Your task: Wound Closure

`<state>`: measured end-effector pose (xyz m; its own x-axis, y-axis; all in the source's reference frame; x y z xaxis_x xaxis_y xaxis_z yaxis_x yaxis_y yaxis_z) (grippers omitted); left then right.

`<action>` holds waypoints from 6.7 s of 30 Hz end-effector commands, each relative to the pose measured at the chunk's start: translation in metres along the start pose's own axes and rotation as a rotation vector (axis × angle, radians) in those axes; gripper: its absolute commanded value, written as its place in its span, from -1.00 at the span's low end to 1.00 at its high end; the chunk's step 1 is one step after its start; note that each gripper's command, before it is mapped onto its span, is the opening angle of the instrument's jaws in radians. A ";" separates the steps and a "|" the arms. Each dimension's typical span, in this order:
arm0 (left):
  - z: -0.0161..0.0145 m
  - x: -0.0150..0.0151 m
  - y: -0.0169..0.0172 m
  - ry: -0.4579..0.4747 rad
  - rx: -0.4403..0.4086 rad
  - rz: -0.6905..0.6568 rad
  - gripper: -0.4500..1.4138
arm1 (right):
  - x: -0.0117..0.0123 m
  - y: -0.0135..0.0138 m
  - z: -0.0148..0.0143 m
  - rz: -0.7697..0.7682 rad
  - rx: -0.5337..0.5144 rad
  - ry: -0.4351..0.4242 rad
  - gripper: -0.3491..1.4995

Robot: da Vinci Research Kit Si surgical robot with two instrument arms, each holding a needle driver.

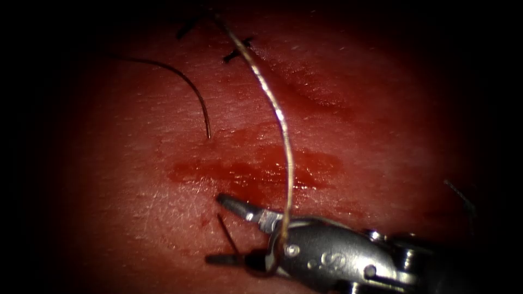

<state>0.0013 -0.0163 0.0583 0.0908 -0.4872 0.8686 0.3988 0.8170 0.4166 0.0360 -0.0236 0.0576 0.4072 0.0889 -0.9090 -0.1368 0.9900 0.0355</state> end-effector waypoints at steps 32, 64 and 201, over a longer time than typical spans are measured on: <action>0.0023 0.0008 -0.0014 -0.009 0.027 0.001 -1.00 | 0.0086 -0.0019 -0.0063 -0.016 0.238 0.118 -1.00; 0.0026 0.0008 -0.0016 -0.009 0.030 0.001 -1.00 | 0.0021 0.0004 -0.0003 -0.141 0.070 0.009 0.85; 0.0026 0.0015 -0.0012 -0.007 0.046 -0.015 -1.00 | -0.0014 0.0051 -0.0084 -0.028 0.080 -0.106 0.84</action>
<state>-0.0008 -0.0171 0.0593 0.0800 -0.4980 0.8635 0.3587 0.8226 0.4412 0.0267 -0.0199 0.0550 0.5050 0.0721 -0.8601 -0.0587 0.9971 0.0491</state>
